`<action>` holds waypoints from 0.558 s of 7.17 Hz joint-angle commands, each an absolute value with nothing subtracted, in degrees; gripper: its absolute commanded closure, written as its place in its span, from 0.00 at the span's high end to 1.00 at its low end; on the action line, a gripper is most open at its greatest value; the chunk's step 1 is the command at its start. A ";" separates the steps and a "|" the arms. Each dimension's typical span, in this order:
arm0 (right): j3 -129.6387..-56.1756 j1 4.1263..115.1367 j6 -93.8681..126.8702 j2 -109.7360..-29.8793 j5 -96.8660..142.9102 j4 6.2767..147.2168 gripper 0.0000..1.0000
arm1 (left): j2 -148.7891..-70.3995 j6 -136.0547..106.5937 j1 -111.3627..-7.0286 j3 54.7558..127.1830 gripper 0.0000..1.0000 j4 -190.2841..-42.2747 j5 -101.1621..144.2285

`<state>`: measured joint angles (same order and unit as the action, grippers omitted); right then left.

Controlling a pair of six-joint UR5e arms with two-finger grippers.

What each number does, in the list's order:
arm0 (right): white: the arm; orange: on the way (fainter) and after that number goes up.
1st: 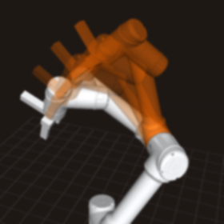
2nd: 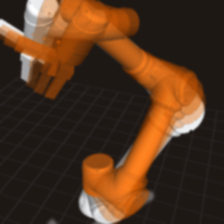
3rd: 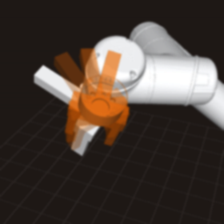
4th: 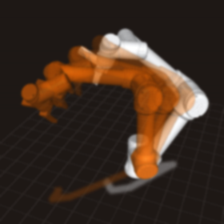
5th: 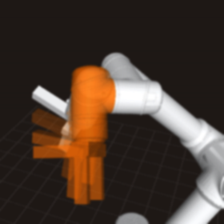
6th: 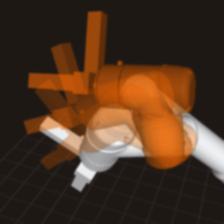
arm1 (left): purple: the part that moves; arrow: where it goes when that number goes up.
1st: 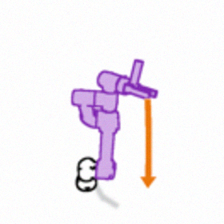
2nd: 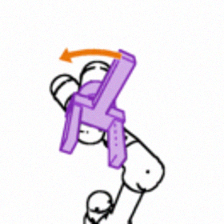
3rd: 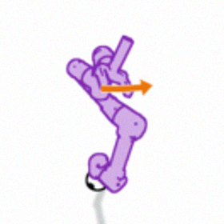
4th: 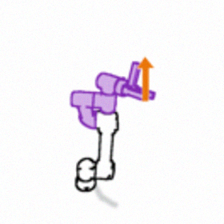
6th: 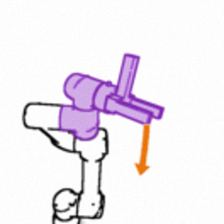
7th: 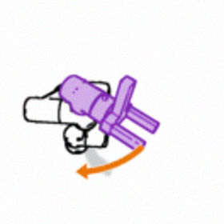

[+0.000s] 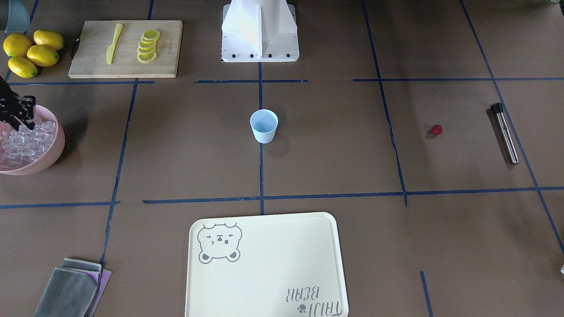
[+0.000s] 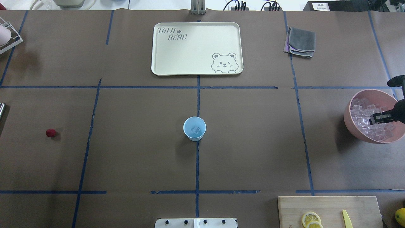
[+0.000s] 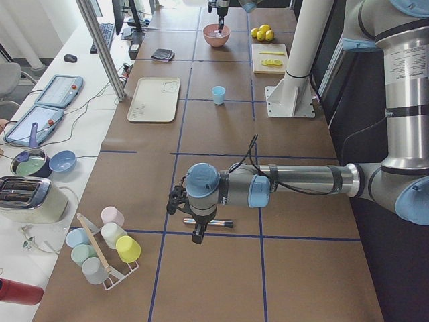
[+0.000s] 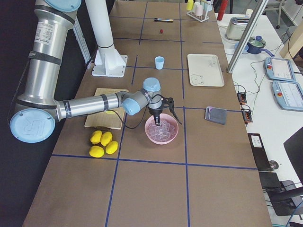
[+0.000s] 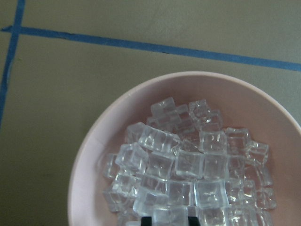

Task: Mash ice and strawberries in cup
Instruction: 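Lower the right gripper into the ice and grasp another cube, then carry the ice cube with the right gripper over the cup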

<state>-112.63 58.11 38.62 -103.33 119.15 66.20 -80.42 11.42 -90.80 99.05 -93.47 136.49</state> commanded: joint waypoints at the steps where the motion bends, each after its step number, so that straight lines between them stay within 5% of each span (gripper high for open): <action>1: -121.51 62.74 38.50 -99.70 125.13 78.75 0.09 | -80.42 11.43 -90.88 99.05 1.00 -93.43 136.41; 4: -123.05 59.28 39.45 -71.12 124.72 108.00 0.06 | -80.42 11.25 -90.88 99.49 1.00 -93.25 135.88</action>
<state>-122.83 62.18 38.79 -83.33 125.10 95.19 -80.42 11.35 -90.85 99.41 -93.35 136.13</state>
